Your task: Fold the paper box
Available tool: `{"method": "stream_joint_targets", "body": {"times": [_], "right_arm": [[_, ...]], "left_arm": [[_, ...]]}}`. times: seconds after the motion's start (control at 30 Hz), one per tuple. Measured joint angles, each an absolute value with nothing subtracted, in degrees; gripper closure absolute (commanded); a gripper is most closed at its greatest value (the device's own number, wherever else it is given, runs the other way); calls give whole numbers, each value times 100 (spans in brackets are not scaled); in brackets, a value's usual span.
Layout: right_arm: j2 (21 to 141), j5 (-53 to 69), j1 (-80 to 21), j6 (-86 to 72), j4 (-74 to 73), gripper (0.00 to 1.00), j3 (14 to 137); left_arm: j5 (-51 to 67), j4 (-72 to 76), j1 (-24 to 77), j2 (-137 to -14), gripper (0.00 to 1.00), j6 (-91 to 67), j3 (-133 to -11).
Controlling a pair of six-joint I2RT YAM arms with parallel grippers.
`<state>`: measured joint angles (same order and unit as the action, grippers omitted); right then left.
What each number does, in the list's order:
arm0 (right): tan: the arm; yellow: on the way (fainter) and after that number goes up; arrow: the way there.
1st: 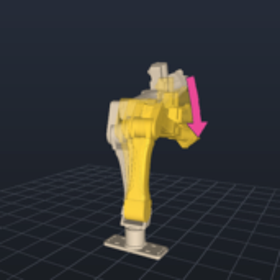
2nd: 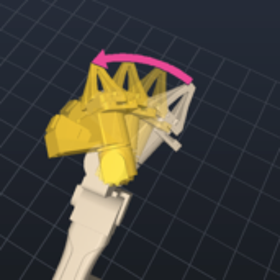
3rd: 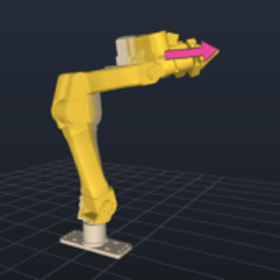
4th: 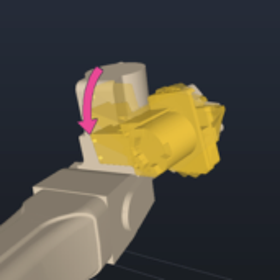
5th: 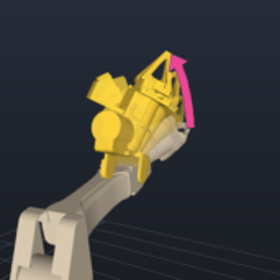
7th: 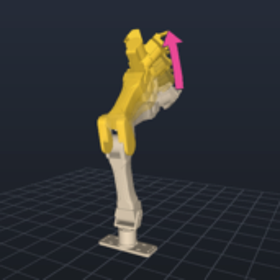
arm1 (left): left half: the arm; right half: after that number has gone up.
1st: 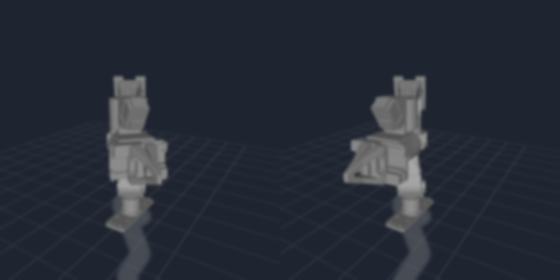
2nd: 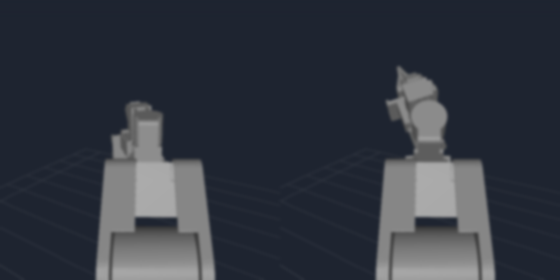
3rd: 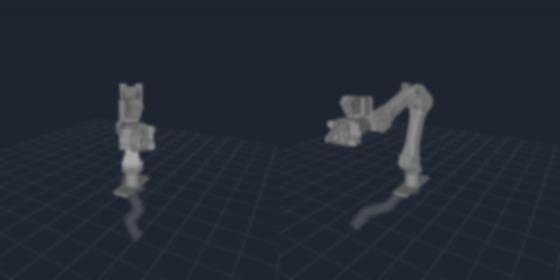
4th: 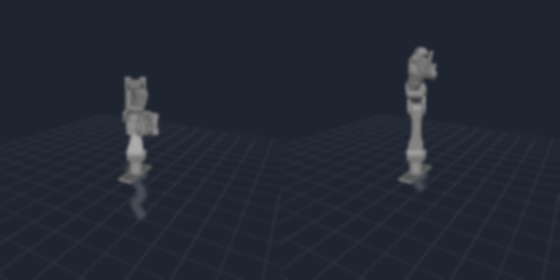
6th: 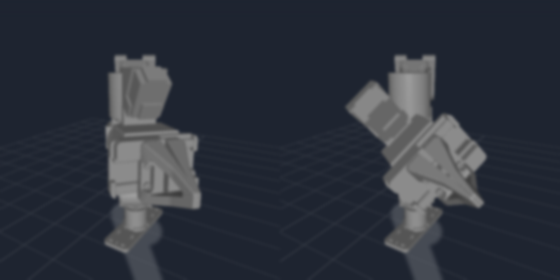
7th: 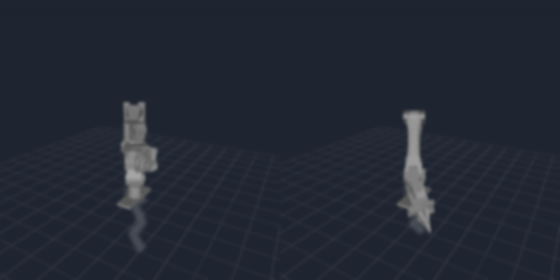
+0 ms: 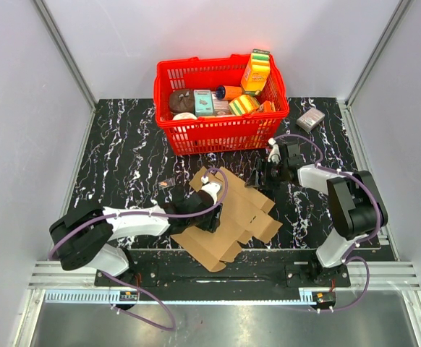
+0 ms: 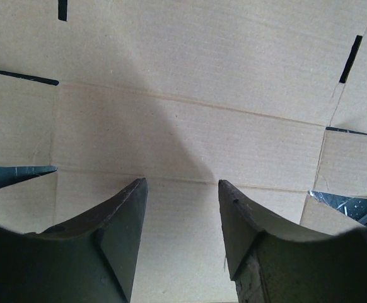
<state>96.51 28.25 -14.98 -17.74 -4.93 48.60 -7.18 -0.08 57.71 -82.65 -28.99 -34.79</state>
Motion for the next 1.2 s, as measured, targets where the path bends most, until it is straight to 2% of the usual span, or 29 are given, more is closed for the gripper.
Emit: {"method": "stream_joint_targets", "body": {"times": [0.17,0.4,0.53,1.2], "right_arm": [[9723,3118,-1500,-1706,-502,38,4860],[9848,3559,-1500,-1614,-504,55,4864],[9848,3723,-1500,-1575,-504,61,4873],[9924,4169,-1555,-1520,-399,60,4919]], "left_arm": [[-733,-10,5776,-8265,47,-2899,-3479],[-738,-14,5776,-8267,47,-2897,-3479],[-738,-12,5776,-8267,48,-2897,-3479],[-738,10,5776,-8265,48,-2897,-3470]]}}
